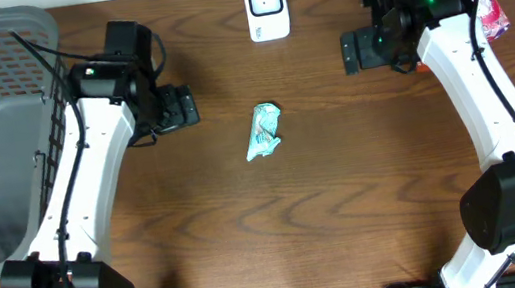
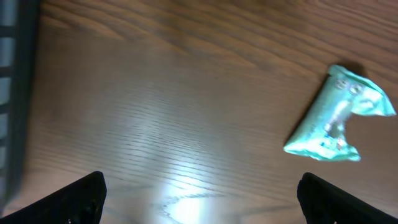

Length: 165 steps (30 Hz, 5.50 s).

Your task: Scan the item barcode

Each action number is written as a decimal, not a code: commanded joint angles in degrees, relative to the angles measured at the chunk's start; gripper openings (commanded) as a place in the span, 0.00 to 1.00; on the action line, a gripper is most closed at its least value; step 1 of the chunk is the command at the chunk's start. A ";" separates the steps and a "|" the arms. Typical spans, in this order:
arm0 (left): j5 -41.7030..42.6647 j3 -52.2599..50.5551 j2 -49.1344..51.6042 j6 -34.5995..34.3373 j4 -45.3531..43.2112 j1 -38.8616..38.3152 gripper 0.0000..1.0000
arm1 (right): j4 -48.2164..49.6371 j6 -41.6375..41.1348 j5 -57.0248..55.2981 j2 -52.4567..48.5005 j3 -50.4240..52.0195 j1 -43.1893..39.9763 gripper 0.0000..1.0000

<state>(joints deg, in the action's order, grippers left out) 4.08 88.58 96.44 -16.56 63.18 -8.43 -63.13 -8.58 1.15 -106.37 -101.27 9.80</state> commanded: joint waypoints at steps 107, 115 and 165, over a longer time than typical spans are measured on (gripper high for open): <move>-2.40 -0.39 0.66 -1.77 3.41 4.50 0.98 | 37.66 -6.99 -4.09 -26.84 -17.73 11.89 0.01; -2.40 -0.39 0.66 -1.77 3.41 4.50 0.98 | 39.67 -6.99 -14.23 -25.57 -17.77 10.69 0.01; -2.40 -0.39 0.66 -1.77 3.41 4.50 0.98 | -15.10 -14.97 -15.23 10.62 -14.99 -15.23 0.99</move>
<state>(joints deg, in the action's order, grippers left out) 2.59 88.51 96.44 -18.04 66.24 -3.97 -77.87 -23.29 -14.50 -100.22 -118.54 -9.15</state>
